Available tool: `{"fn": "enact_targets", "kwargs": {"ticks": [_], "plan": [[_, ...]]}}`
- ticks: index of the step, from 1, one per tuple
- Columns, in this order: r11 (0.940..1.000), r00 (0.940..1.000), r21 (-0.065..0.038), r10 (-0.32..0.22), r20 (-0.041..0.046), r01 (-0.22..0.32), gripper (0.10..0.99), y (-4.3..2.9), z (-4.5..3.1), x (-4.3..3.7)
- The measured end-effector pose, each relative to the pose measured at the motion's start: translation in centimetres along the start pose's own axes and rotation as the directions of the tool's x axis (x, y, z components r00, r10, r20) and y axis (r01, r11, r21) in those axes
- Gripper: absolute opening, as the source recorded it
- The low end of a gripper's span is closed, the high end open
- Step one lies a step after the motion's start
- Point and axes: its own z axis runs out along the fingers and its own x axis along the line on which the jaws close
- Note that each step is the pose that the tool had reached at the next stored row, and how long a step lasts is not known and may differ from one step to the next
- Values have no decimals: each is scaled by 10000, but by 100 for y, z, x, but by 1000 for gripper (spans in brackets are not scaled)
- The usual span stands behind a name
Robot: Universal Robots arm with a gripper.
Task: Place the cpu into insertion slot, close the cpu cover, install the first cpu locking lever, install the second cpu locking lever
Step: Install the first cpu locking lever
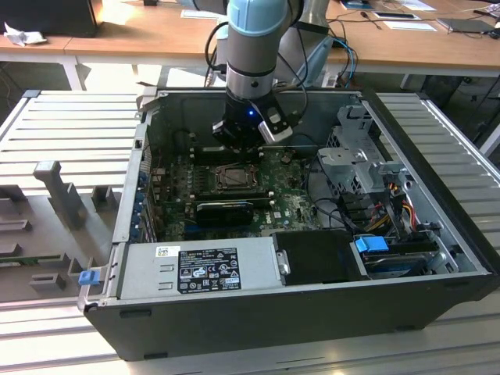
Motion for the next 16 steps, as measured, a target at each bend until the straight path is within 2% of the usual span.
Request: {"fn": "enact_targets", "kwargs": {"ticks": [16], "plan": [[10000, 10000, 57, -1, -3, 1, 106, -8, 54, -9]]}}
